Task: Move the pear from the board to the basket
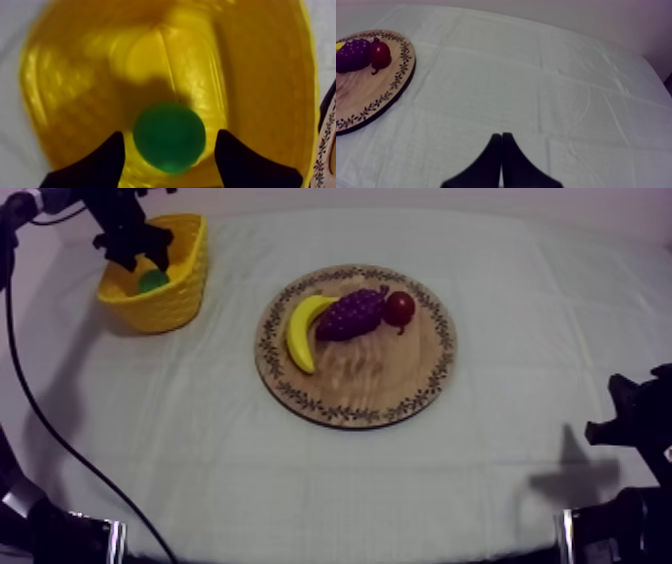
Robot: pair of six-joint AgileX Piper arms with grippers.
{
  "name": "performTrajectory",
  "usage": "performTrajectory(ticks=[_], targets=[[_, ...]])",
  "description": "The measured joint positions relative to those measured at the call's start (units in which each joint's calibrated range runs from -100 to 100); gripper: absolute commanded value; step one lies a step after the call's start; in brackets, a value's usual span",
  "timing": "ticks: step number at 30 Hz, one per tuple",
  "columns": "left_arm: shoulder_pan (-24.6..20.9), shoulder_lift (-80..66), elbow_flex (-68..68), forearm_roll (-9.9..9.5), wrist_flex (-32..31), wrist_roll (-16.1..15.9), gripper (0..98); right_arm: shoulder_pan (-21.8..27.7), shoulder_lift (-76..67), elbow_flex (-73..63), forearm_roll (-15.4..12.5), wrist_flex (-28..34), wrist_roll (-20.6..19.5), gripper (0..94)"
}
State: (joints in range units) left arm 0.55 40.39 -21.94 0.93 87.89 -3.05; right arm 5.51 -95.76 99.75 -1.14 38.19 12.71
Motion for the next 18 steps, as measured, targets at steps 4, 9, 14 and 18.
performTrajectory(ticks=[4,9,14,18], targets=[[-0.08,0.13,0.32,0.06,-0.17,0.13,90.4,0.00,0.00,0.00,0.00,0.00,0.00,0.3],[-0.42,-0.36,1.05,0.30,-1.50,-0.07,92.2,0.00,0.00,0.00,0.00,0.00,0.00,0.3],[-1.38,-3.30,3.77,0.66,-6.60,0.34,75.9,0.00,0.00,0.00,0.00,0.00,0.00,0.3],[-2.45,-9.51,8.94,1.23,-13.94,0.28,49.6,0.00,0.00,0.00,0.00,0.00,0.00,0.3]])
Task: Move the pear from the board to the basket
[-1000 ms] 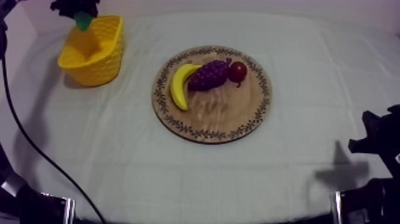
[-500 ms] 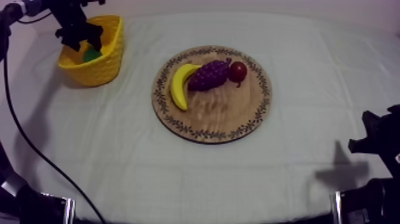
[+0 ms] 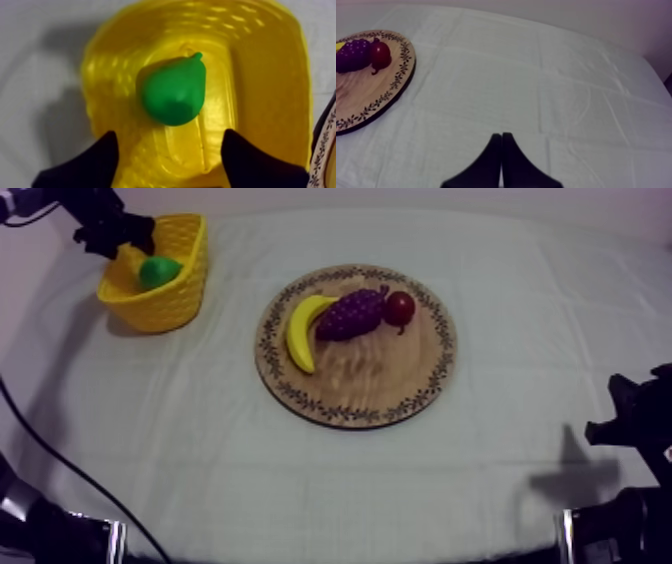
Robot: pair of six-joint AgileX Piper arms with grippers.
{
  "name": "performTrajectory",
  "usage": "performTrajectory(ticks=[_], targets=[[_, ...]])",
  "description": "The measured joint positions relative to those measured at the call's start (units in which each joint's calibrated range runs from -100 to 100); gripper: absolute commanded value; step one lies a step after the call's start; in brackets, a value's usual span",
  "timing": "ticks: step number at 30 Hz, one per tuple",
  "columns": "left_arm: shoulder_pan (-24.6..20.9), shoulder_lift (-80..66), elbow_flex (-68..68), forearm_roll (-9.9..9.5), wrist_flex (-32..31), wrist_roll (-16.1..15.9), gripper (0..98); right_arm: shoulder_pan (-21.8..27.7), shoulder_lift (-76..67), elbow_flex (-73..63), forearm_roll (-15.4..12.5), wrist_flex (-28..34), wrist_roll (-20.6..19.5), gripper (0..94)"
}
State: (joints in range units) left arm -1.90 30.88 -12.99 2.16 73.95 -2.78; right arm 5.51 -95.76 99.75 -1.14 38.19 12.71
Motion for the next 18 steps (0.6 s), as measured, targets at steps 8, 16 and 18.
performTrajectory(ticks=[8,16,18], targets=[[-0.97,-20.78,20.06,0.44,-23.08,0.12,16.9,0.00,0.00,0.00,0.00,0.00,0.00,0.3],[-0.52,-46.88,46.95,0.54,-44.42,1.93,10.8,0.00,0.00,0.00,0.00,0.06,0.00,0.3],[-0.38,-53.03,54.54,0.64,-48.03,2.39,9.3,0.00,0.00,0.00,0.00,0.06,0.00,0.3]])
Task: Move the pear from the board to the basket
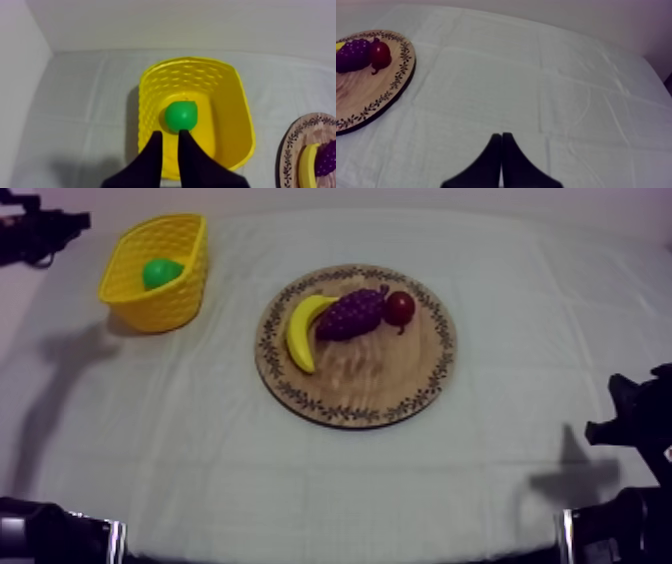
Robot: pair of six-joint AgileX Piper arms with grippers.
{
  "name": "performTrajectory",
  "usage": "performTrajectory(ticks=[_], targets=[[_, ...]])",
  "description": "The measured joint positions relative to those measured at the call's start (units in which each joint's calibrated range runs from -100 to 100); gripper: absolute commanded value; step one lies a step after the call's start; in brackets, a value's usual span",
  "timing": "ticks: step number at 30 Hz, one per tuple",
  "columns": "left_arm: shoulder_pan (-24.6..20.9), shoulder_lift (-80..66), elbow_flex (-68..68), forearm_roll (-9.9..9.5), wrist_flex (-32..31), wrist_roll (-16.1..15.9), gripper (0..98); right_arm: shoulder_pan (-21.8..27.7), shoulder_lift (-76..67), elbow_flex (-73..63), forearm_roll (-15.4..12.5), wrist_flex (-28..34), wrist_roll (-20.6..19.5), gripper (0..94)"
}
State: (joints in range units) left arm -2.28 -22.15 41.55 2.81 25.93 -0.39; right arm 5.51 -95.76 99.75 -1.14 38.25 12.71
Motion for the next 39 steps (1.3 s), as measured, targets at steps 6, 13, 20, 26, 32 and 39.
performTrajectory(ticks=[6,13,20,26,32,39], targets=[[-0.15,-19.92,21.61,-0.23,-12.24,1.52,5.2,0.00,0.00,0.00,0.00,0.00,0.00,0.3],[-1.28,-42.54,44.69,-5.78,-21.41,5.84,0.4,0.00,0.00,0.00,0.00,0.00,0.00,0.3],[-1.08,-59.86,57.25,-12.83,-15.49,13.62,0.0,0.00,0.00,0.00,0.00,0.00,0.00,0.3],[-1.19,-70.78,58.31,-11.67,-9.25,15.48,0.0,0.00,0.00,0.00,0.00,0.00,0.00,0.3],[0.09,-77.05,58.45,-8.80,-2.90,14.06,2.7,0.00,0.00,0.00,0.00,0.00,0.00,0.3],[1.16,-77.52,58.37,-6.16,2.47,11.48,0.7,-0.03,0.00,0.00,0.00,0.00,0.00,0.3]])
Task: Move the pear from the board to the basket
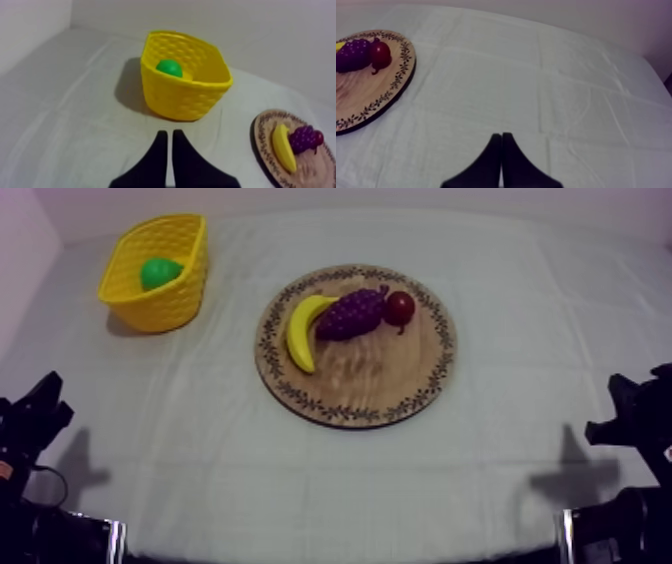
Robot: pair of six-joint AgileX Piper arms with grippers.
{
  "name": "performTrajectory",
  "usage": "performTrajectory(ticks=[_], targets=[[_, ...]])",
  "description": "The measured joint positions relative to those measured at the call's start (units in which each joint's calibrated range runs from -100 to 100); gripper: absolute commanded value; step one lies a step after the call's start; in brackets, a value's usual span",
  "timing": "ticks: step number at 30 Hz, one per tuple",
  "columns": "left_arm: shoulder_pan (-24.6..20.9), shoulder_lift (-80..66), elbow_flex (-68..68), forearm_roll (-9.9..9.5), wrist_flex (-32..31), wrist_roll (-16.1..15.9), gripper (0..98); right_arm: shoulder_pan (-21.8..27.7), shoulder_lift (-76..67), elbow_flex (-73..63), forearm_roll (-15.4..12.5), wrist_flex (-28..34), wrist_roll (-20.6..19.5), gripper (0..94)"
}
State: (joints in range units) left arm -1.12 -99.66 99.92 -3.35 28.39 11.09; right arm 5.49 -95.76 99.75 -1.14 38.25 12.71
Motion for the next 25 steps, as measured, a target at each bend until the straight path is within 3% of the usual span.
performTrajectory(ticks=[4,8,17,25], targets=[[0.07,-0.02,0.00,0.77,1.29,-3.53,0.2,-0.03,0.00,0.00,0.00,0.00,0.00,0.3],[0.02,-0.02,0.00,0.88,1.52,-4.40,0.1,-0.04,0.00,0.00,0.00,0.00,0.00,0.3],[-2.50,-0.07,0.00,0.91,1.58,0.54,0.1,-0.04,0.00,0.00,0.00,0.00,0.00,0.3],[-2.66,-0.07,0.00,0.95,1.58,0.34,0.1,-0.04,0.00,0.00,0.00,0.00,0.00,0.3]])
